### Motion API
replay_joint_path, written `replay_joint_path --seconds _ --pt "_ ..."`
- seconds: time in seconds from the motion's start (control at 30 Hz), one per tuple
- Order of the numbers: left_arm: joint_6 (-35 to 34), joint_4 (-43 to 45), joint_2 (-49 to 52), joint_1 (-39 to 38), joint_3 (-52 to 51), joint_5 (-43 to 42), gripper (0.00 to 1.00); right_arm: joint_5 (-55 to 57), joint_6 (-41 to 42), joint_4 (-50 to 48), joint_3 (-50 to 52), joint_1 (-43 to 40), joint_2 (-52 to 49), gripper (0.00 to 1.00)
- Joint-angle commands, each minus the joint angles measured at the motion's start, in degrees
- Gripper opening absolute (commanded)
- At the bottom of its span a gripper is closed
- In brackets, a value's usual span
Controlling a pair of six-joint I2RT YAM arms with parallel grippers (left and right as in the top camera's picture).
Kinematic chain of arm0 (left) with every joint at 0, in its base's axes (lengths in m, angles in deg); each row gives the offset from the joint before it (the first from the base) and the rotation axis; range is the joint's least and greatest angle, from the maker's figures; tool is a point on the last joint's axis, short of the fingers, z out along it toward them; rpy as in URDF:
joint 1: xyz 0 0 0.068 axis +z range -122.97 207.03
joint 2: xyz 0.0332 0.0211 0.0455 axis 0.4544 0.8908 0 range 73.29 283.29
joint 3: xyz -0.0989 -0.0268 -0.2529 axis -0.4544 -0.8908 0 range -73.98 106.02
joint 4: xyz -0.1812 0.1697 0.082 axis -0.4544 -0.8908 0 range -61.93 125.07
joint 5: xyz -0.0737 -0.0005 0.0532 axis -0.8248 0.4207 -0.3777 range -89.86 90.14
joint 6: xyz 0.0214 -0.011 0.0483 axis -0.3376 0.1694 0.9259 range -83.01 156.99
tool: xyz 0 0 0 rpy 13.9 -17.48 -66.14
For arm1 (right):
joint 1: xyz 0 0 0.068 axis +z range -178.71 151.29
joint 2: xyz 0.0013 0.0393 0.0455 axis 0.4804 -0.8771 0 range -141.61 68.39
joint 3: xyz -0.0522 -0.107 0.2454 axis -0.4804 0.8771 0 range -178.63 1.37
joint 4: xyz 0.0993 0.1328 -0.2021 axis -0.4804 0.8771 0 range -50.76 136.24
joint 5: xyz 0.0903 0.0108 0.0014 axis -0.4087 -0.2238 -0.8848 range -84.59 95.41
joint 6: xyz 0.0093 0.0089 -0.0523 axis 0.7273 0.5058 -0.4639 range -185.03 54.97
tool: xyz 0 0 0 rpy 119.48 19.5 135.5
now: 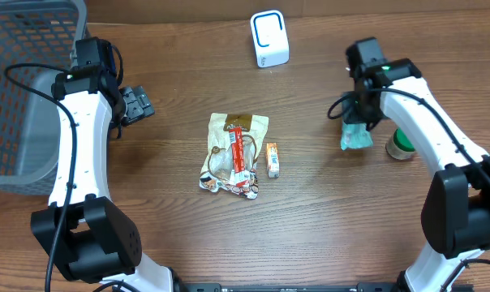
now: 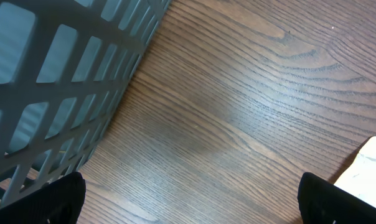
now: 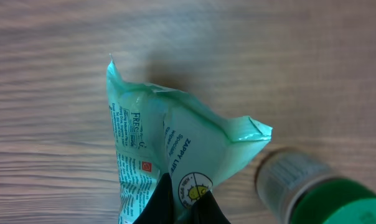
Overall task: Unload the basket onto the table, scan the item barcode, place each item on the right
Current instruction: 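Carry the teal packet right and release it beside the jar, then move the right gripper left and grasp the small orange packet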
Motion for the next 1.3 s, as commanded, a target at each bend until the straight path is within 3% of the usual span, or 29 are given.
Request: replay_joint_path --seconds 0.0,0.43,0.47,0.5,0.57,0.6,0.83,1.03,1.1,1.27 --pt "1.0 0.0 -1.5 -0.4 0.9 -0.2 1.00 -2.3 0.8 -0.6 2.6 -1.5 0.0 0.04" --pt "1.0 0.0 -1.5 -0.4 0.9 -0.2 1.00 1.0 0.0 -5.0 11.0 -1.9 -0.2 0.04" --pt "1.0 0.0 -1.5 -0.4 0.9 -0.2 1.00 1.9 0.0 -5.0 11.0 -1.9 -0.2 0.08" --pt "1.0 0.0 -1.5 -0.4 0.9 -0.2 1.00 2.5 0.0 -5.0 11.0 -1.9 -0.2 0.23" --pt "1.0 0.0 -1.5 -0.4 0.9 -0.2 1.00 3.3 0.0 -5.3 11.0 -1.9 -0.2 0.66" --pt "1.0 0.0 -1.5 -0.4 0.9 -0.2 1.00 3.3 0.0 -5.5 11.0 -1.9 -0.2 0.69" --pt "1.0 0.0 -1.5 -0.4 0.9 -0.2 1.00 2.5 5.9 -5.6 6.9 -1.4 0.7 0.71" --pt "1.0 0.0 -1.5 -0.4 0.9 -0.2 1.00 -11.3 6.1 -2.9 3.7 2.1 1.9 0.69" --pt "1.0 0.0 -1.5 -0.4 0.9 -0.2 1.00 -17.1 6.1 -3.0 3.7 4.0 1.9 0.62" --pt "1.0 0.0 -1.5 -0.4 0.9 -0.2 1.00 -23.3 11.9 -4.0 3.8 10.4 1.9 0.59"
